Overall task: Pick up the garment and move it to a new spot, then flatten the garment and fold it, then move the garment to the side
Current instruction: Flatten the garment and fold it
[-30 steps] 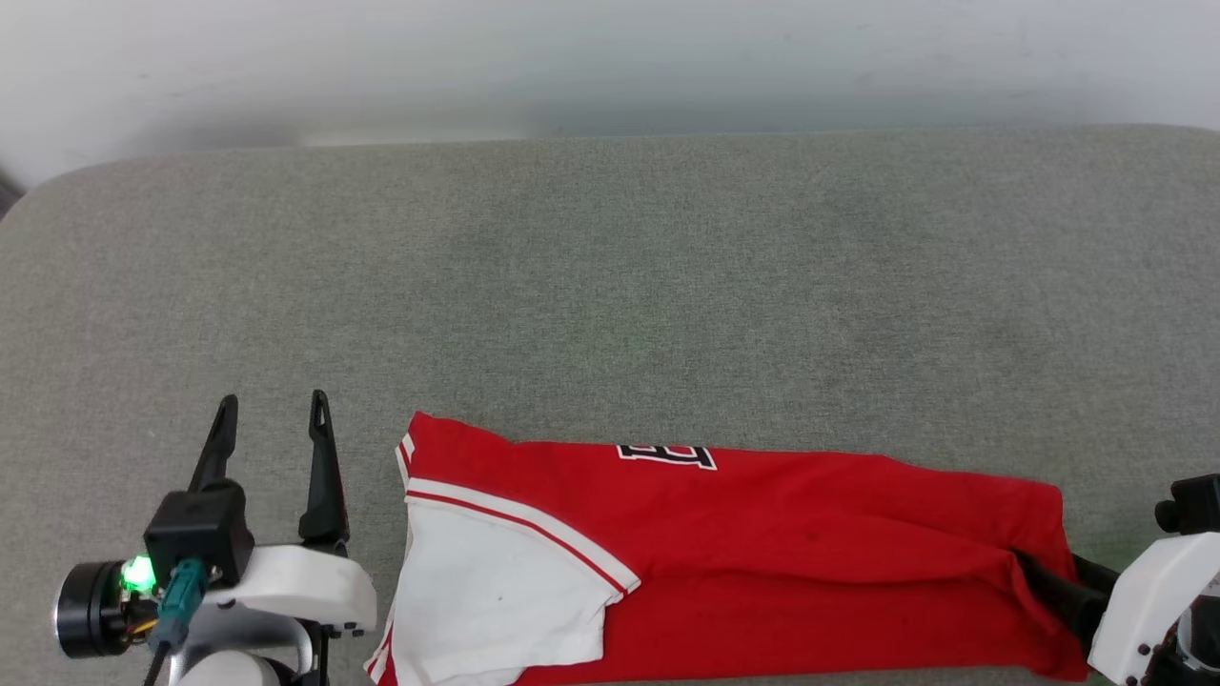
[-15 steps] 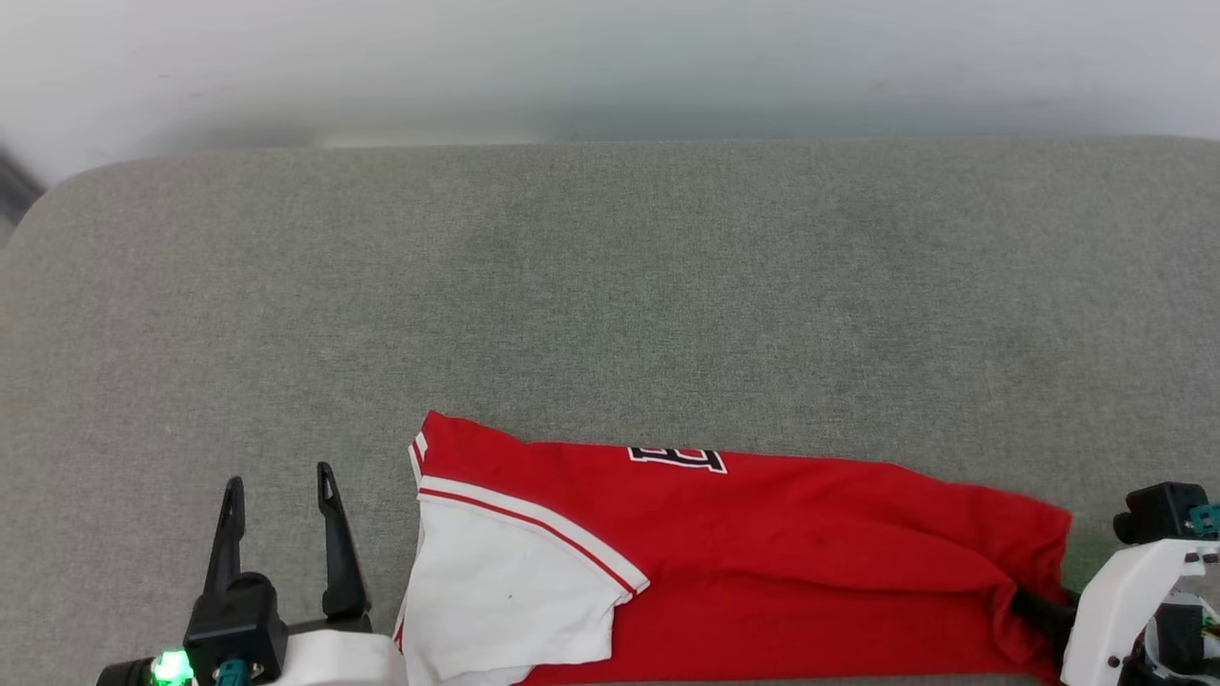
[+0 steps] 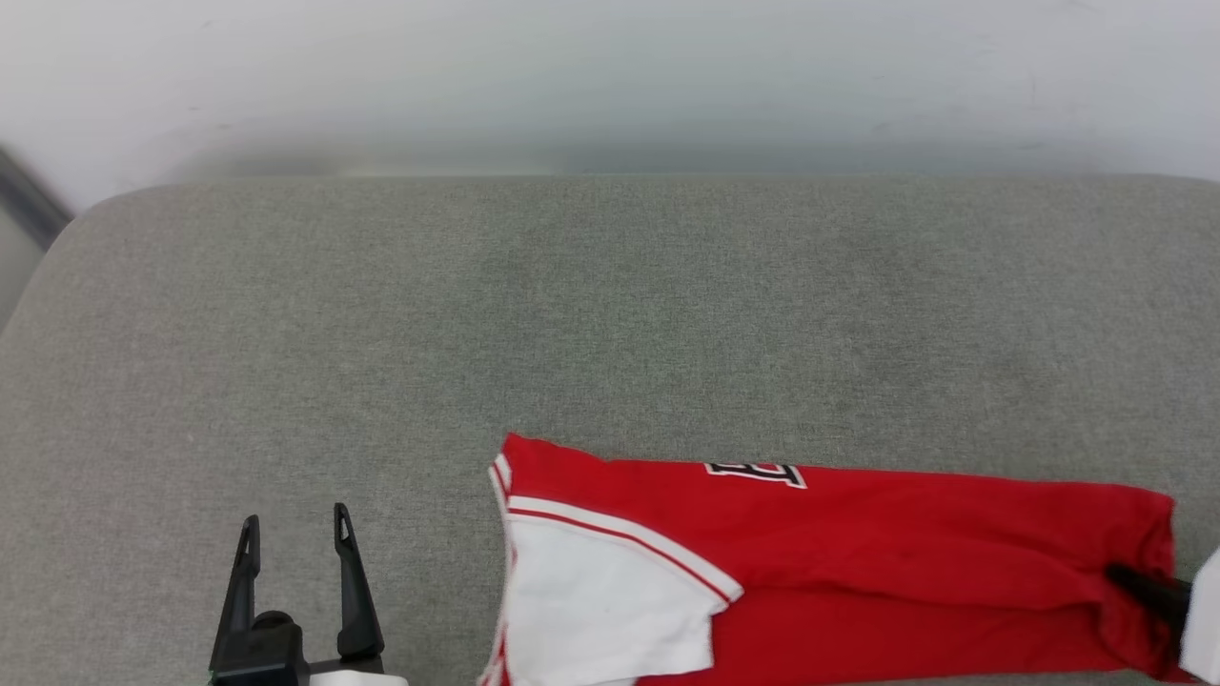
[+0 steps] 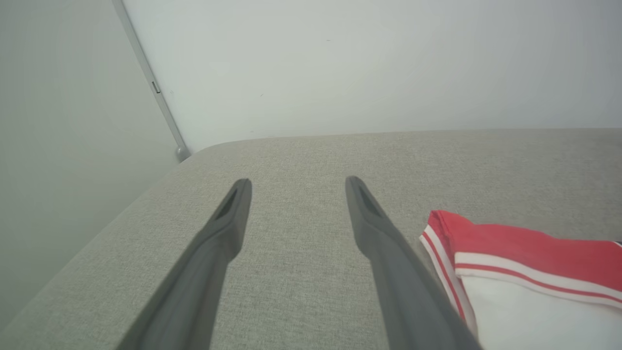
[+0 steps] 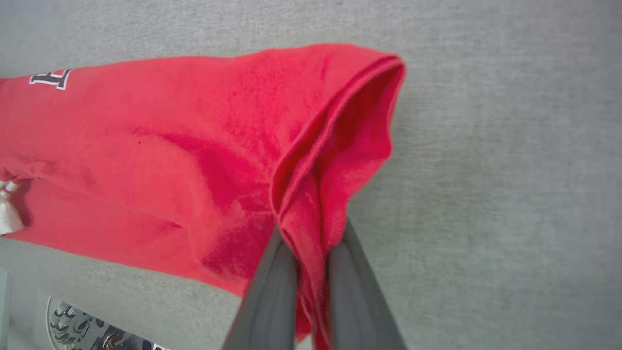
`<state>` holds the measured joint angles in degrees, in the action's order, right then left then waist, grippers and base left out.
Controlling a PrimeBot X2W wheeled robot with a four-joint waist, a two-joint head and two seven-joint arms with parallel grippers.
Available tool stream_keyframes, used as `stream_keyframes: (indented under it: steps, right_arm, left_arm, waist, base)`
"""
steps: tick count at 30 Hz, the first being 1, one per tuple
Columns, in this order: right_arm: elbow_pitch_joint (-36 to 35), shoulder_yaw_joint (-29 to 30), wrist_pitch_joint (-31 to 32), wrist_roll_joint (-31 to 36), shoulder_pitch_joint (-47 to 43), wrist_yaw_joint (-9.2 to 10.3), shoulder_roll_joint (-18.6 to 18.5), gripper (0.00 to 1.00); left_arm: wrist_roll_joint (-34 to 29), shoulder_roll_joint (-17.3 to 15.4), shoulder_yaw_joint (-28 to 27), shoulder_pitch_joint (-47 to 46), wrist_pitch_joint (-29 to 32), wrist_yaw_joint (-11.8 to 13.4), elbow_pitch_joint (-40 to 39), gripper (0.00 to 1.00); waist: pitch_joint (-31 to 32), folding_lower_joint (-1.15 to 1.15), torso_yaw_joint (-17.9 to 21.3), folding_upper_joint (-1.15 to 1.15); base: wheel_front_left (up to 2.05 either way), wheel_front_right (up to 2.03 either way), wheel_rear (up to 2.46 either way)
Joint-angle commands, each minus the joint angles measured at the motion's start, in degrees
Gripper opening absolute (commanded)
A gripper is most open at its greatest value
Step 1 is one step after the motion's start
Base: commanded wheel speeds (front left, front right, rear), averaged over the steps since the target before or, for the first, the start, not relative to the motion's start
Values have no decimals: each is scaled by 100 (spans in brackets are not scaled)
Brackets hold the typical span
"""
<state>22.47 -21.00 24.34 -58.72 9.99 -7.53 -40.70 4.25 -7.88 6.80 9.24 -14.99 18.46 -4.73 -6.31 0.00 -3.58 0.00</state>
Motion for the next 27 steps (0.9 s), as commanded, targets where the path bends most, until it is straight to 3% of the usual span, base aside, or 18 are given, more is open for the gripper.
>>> stream_keyframes:
  steps: [1, 7, 13, 21, 27]
  right_arm:
    - [87, 101, 60, -29, -3, 8, -150, 0]
    - [394, 431, 441, 89, -25, 7, -528, 0]
    - [-299, 496, 1027, -208, -292, 6, -562, 0]
    - [-1935, 498, 1706, -547, -373, 6, -81, 0]
    - [-2616, 12, 2103, -186, 169, 6, 491, 0]
  left_arm:
    - [-62, 45, -34, 85, -27, -36, 2, 100]
    - [-199, 134, -99, 159, -27, -193, 38, 100]
    - [-233, 199, -132, 204, -27, -368, -17, 100]
    - [-253, 270, -215, 140, -27, -528, -47, 100]
    - [-258, 339, -227, -25, -27, -657, -17, 100]
  waist:
    - [24, 0, 3, 0]
    - [133, 0, 25, 0]
    - [229, 0, 20, 0]
    - [212, 0, 9, 0]
    - [123, 0, -73, 0]
  base:
    - [0, 0, 0]
    - [0, 0, 0]
    - [0, 0, 0]
    - [0, 0, 0]
    - [0, 0, 0]
